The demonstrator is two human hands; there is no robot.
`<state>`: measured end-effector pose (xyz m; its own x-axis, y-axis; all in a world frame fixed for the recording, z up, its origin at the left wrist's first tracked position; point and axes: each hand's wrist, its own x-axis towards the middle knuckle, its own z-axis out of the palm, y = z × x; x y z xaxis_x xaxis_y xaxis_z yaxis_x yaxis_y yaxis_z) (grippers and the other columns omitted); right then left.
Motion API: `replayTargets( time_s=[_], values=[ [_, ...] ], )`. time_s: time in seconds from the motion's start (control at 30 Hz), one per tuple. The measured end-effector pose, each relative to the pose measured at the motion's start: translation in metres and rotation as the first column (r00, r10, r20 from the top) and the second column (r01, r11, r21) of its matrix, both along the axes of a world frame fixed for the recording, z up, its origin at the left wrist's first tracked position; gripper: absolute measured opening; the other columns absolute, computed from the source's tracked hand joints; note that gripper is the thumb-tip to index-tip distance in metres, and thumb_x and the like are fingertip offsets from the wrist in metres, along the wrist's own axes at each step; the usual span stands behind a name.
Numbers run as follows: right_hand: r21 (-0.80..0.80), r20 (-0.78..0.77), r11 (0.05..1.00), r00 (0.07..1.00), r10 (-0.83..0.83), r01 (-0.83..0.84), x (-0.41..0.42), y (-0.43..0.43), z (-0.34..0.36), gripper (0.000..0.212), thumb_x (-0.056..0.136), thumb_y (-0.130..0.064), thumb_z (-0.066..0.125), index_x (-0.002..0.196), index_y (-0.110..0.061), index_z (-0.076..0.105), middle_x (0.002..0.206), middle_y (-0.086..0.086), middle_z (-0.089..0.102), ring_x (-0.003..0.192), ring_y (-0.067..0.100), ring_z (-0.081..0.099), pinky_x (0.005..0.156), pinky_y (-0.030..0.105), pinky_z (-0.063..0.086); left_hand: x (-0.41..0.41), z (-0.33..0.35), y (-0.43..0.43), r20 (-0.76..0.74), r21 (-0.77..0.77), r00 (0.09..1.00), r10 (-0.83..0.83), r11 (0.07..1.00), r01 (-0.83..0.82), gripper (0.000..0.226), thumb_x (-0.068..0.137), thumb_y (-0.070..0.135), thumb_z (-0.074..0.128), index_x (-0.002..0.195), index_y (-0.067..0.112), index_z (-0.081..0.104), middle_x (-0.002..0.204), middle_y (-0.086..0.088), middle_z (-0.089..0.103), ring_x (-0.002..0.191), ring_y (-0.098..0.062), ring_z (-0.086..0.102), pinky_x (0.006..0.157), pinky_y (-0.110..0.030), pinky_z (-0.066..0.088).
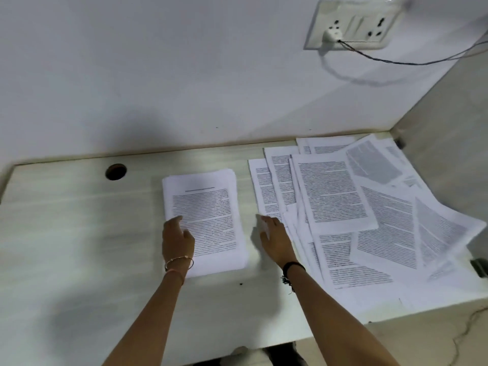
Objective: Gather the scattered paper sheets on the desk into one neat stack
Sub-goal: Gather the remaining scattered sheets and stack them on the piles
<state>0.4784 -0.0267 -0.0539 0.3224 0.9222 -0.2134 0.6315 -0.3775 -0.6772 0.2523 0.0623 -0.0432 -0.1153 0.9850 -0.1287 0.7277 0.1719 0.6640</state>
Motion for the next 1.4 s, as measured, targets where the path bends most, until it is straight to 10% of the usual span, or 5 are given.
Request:
replayTargets(
  time_s=[0.43, 0.67, 0.97, 1.2, 1.4],
  values=[
    [0.034, 0.104, 0.822, 0.816, -0.569, 0.569, 0.241, -0.05, -0.017, 0.054, 0.087, -0.014, 0.064, 0.134, 0.001, 0.042, 0.136, 0.023, 0.04, 0.127, 0.038, 0.034, 0.092, 0.048, 0.043, 0.208, -0.014, -0.038, 0.298, -0.113, 0.931, -0.21, 0.961, 0.253, 0.025, 0.087, 0.001, 0.053, 0.108, 0.006, 0.064, 0.111, -0.012, 0.066, 0.099, -0.027, 0.063, 0.085, -0.028, 0.048],
    [-0.192, 0.263, 0.926, 0.926, -0.27, 0.325, 0.264, -0.025, -0.024, 0.081, 0.081, -0.032, 0.07, 0.146, -0.008, 0.027, 0.144, 0.017, 0.035, 0.126, 0.036, 0.036, 0.092, 0.048, 0.042, 0.276, -0.016, -0.023, 0.43, -0.353, 0.884, -0.184, 0.867, 0.352, 0.048, 0.086, 0.021, 0.058, 0.129, 0.002, 0.046, 0.105, -0.006, 0.054, 0.098, -0.018, 0.052, 0.094, -0.032, 0.045],
    [-0.008, 0.33, 0.99, 0.935, -0.128, 0.138, 0.244, -0.033, -0.032, 0.049, 0.094, -0.043, 0.05, 0.131, -0.012, 0.047, 0.133, 0.01, 0.049, 0.118, 0.03, 0.047, 0.087, 0.042, 0.044, 0.309, -0.019, 0.003, 0.18, -0.39, 0.965, -0.193, 0.886, 0.25, 0.058, 0.093, 0.017, 0.049, 0.145, 0.008, 0.025, 0.147, -0.015, 0.039, 0.131, -0.031, 0.042, 0.105, -0.034, 0.036],
    [0.001, 0.304, 0.602, 0.573, -0.761, 0.798, 0.299, -0.092, -0.035, 0.074, 0.08, -0.022, 0.071, 0.139, 0.004, 0.035, 0.146, 0.029, 0.034, 0.136, 0.043, 0.031, 0.11, 0.053, 0.028, 0.303, -0.016, -0.007, 0.234, -0.334, 0.965, -0.117, 0.922, 0.193, 0.058, 0.092, 0.013, 0.051, 0.145, 0.01, 0.027, 0.15, -0.011, 0.034, 0.134, -0.026, 0.039, 0.11, -0.028, 0.028],
    [-0.194, 0.216, 0.534, 0.567, -0.795, 0.823, 0.309, -0.103, -0.023, 0.087, 0.073, -0.033, 0.079, 0.138, -0.003, 0.031, 0.135, 0.023, 0.04, 0.123, 0.04, 0.042, 0.098, 0.054, 0.036, 0.29, -0.025, -0.033, 0.285, -0.405, 0.955, -0.08, 0.893, 0.195, 0.066, 0.088, 0.011, 0.058, 0.146, 0.006, 0.025, 0.153, -0.01, 0.028, 0.139, -0.025, 0.032, 0.114, -0.029, 0.022]
  ],
)
